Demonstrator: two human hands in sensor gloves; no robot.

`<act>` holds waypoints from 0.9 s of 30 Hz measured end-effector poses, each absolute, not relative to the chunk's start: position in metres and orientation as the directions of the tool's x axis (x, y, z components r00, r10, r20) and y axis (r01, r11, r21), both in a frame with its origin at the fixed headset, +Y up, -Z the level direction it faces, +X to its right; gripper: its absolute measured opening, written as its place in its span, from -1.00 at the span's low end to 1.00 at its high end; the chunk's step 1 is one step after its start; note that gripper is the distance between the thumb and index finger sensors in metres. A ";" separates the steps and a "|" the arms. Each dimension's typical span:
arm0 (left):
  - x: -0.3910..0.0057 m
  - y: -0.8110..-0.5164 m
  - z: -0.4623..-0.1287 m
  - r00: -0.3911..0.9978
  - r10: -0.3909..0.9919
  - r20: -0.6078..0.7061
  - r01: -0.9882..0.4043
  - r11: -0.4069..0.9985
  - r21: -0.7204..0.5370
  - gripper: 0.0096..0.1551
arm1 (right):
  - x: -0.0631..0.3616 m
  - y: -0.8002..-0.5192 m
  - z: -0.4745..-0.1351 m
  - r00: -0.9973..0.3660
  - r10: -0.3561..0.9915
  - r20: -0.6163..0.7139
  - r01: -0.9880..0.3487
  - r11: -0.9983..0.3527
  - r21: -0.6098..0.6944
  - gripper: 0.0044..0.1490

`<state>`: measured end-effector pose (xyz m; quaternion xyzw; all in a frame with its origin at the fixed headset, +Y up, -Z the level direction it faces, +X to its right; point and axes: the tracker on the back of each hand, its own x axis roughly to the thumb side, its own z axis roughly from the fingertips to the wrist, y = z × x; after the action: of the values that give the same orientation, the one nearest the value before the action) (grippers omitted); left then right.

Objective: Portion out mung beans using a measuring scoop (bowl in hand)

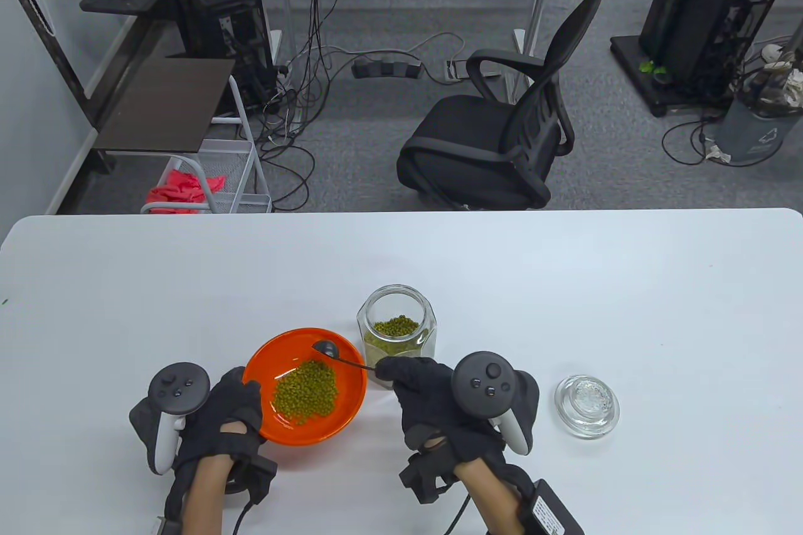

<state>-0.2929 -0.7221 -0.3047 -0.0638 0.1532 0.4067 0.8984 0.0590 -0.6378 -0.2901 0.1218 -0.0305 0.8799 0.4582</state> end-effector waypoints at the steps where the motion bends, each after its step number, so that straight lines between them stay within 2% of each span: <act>1: -0.293 -0.722 -0.305 0.622 0.711 -0.327 -0.751 0.661 0.010 -0.35 | 0.059 -0.637 -0.290 -0.547 0.801 0.243 -0.816 -0.575 0.058 -0.52; 13: -0.293 -0.722 -0.305 0.625 0.708 -0.329 -0.747 0.664 0.008 -0.35 | 0.076 -0.627 -0.288 -0.433 0.875 0.218 -0.894 -0.448 0.021 -0.49; 19: -0.293 -0.722 -0.305 0.619 0.713 -0.328 -0.753 0.658 0.008 -0.35 | 0.090 -0.618 -0.287 -0.390 0.899 0.198 -0.920 -0.387 -0.057 -0.48; 27: -0.295 -0.721 -0.305 0.609 0.724 -0.326 -0.763 0.647 0.012 -0.35 | 0.108 -0.590 -0.293 -0.493 0.849 0.187 -0.867 -0.462 -0.189 -0.50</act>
<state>-0.2950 -0.7210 -0.3047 -0.0638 0.1524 0.4153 0.8945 0.1079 -0.5904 -0.2935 0.0329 -0.1302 0.8543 0.5022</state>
